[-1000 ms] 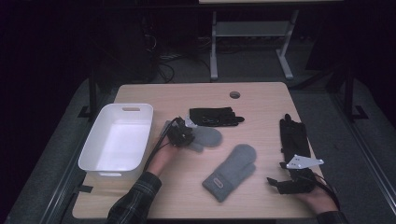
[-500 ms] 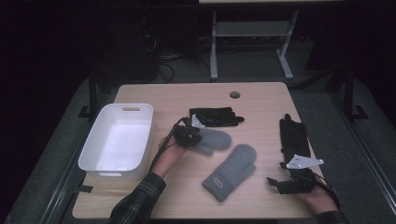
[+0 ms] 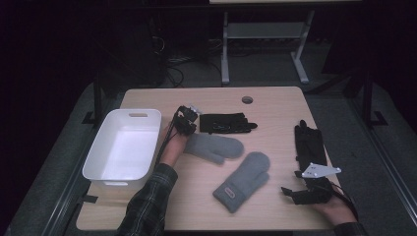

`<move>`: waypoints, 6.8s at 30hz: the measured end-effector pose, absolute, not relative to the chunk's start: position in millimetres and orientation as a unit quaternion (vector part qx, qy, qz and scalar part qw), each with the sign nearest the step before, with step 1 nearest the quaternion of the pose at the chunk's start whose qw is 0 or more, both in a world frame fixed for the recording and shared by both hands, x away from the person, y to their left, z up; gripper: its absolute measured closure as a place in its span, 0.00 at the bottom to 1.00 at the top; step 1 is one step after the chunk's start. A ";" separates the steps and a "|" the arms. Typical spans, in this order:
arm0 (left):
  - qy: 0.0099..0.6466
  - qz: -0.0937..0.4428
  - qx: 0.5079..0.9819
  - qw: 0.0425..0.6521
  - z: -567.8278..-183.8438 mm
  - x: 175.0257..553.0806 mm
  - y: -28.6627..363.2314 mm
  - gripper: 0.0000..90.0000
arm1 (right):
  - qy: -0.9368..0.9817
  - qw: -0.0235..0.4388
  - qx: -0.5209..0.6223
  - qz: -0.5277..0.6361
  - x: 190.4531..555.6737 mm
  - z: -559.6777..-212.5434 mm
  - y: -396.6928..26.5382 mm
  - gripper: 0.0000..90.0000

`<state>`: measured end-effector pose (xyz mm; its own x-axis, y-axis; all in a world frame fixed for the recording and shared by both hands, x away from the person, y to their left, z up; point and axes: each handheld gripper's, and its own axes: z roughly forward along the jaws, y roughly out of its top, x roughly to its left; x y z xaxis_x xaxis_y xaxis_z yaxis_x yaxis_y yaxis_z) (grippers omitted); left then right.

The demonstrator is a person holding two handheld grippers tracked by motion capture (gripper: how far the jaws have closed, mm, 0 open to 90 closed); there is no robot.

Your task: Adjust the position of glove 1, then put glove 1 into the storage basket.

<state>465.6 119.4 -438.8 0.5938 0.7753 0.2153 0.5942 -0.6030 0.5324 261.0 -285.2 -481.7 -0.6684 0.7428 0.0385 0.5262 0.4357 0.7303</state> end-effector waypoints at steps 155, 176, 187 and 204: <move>0.259 -0.031 0.886 0.382 -407.1 369.6 12.1 0.20 | 0.836 0.142 0.378 0.372 261.4 -481.6 -284.5 0.20; 0.256 -0.083 0.902 0.338 -459.7 376.4 -4.7 0.14 | 0.836 0.143 0.377 0.372 261.4 -481.7 -284.7 0.21; 0.237 -0.143 0.894 0.352 -463.1 379.0 -1.5 0.53 | 0.836 0.143 0.376 0.372 261.6 -481.7 -284.6 0.21; 0.230 -0.134 0.893 0.362 -440.2 374.8 9.9 0.81 | 0.836 0.142 0.377 0.373 261.8 -481.6 -284.9 0.21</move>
